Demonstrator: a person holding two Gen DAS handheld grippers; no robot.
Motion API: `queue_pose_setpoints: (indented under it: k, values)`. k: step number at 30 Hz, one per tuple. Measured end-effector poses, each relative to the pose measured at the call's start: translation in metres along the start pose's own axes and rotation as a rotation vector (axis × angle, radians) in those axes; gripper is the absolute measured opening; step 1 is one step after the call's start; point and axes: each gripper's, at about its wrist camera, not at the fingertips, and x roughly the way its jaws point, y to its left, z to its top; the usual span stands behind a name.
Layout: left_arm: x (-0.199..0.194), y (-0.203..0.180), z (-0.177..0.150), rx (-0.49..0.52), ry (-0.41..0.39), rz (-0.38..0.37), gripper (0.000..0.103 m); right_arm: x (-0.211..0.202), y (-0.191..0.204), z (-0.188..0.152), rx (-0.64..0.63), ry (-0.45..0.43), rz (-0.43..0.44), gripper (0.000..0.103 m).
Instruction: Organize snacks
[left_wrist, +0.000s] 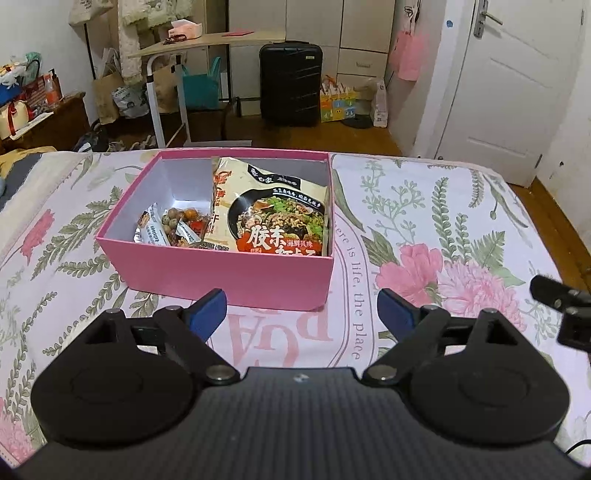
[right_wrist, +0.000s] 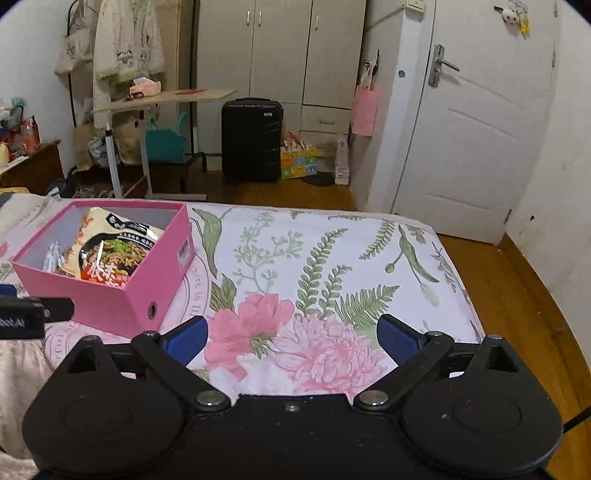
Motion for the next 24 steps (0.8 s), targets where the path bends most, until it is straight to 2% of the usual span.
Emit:
queue_pose_setpoints:
  k: [11, 24]
  values:
    - [-0.006, -0.001, 0.0, 0.012, -0.056, -0.009, 0.089, -0.003, -0.006, -0.005, 0.077, -0.008, 0.032, 0.1]
    - [-0.006, -0.005, -0.003, 0.041, -0.068, 0.008, 0.089, -0.012, 0.0, -0.003, 0.048, -0.008, 0.008, 0.1]
